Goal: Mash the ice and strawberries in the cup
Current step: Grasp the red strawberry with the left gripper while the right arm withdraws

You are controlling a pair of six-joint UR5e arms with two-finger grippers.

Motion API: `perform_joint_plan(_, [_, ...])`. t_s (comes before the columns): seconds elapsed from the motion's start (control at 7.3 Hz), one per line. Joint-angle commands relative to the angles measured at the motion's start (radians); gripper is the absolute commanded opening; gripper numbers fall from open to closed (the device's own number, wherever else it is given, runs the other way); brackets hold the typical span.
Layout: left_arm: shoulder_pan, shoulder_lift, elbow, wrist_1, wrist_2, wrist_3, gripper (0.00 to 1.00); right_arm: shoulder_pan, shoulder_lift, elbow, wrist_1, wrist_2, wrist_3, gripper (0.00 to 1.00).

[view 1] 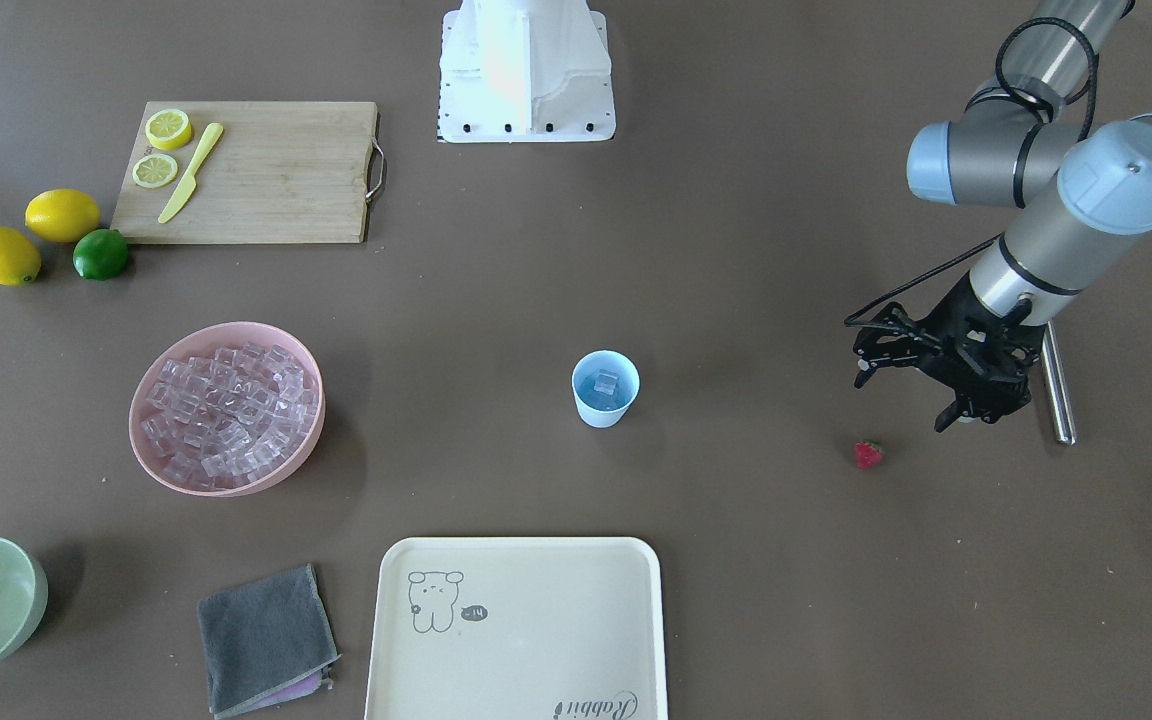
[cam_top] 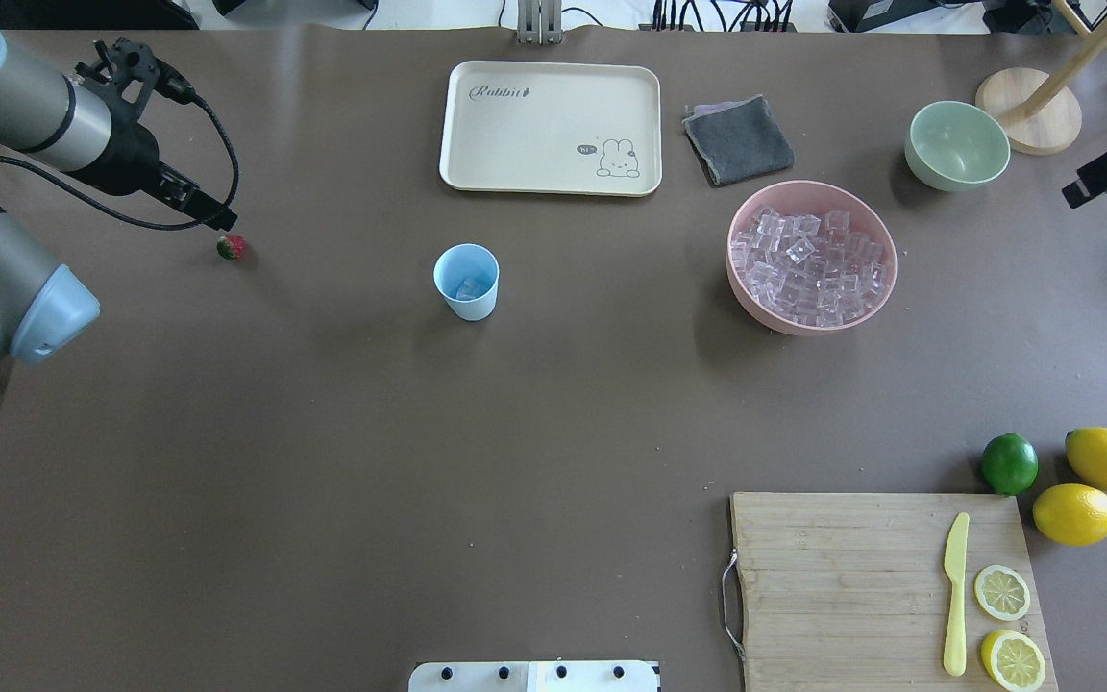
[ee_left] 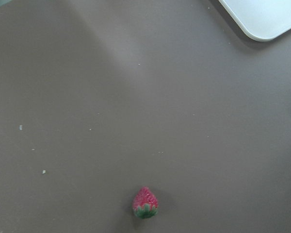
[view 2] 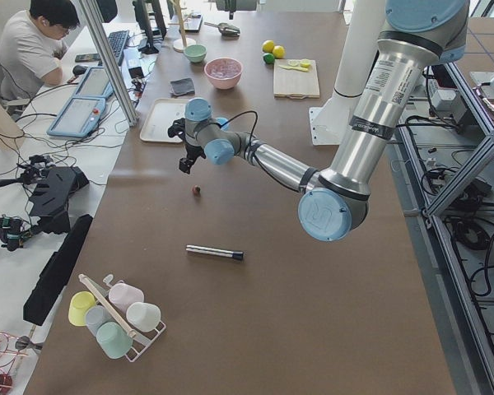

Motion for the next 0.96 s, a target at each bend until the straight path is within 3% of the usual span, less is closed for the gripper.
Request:
perform_joint_plan(0.0, [0.032,-0.044,0.091,-0.029,0.065,-0.050,0.97,0.107,-0.112,-0.001,0.002,0.039,-0.219,0.97])
perform_joint_plan(0.27, [0.033,-0.077,0.190,-0.079,0.127,-0.071,0.97,0.112,-0.123,-0.003,0.003,0.038,-0.235,0.97])
perform_joint_plan(0.55, [0.052,-0.068,0.272,-0.164,0.132,-0.105,0.97,0.112,-0.123,-0.017,0.005,0.036,-0.243,0.97])
perform_joint_plan(0.82, [0.088,-0.051,0.277,-0.226,0.160,-0.146,0.97,0.112,-0.123,-0.011,0.005,0.035,-0.237,0.97])
